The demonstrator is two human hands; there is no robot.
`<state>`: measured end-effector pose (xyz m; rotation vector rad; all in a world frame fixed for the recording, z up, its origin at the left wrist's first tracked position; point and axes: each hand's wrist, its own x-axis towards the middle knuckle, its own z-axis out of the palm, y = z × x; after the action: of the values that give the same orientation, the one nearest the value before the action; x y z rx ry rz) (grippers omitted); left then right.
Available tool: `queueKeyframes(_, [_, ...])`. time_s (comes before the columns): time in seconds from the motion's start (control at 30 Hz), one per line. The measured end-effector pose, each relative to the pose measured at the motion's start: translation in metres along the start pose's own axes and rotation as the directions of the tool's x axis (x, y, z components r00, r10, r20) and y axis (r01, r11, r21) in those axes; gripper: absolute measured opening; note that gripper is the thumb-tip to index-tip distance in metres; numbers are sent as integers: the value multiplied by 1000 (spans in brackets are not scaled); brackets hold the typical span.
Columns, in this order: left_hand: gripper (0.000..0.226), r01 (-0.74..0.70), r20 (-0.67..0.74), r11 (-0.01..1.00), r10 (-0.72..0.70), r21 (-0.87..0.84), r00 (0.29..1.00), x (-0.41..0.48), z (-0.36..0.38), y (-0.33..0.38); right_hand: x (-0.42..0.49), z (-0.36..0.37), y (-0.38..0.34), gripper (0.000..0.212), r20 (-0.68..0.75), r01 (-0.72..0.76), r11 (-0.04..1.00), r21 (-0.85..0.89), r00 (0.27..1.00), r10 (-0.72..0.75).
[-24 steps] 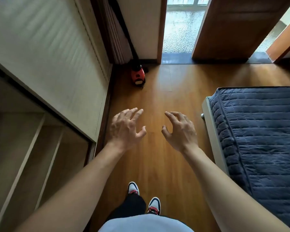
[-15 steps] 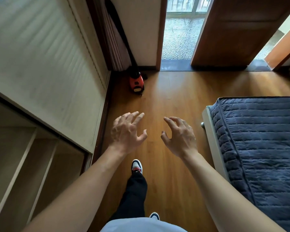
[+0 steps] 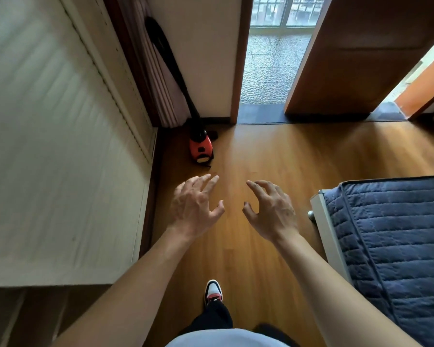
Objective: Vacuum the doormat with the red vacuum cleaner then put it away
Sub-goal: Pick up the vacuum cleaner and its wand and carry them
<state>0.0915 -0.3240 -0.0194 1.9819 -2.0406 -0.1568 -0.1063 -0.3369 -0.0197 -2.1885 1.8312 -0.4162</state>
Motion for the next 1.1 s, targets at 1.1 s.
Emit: queueKeyframes(1.1, [63, 98, 75, 994, -101, 43, 992, 521, 93, 29, 526, -9, 156, 56, 60, 61, 998, -8, 996, -60])
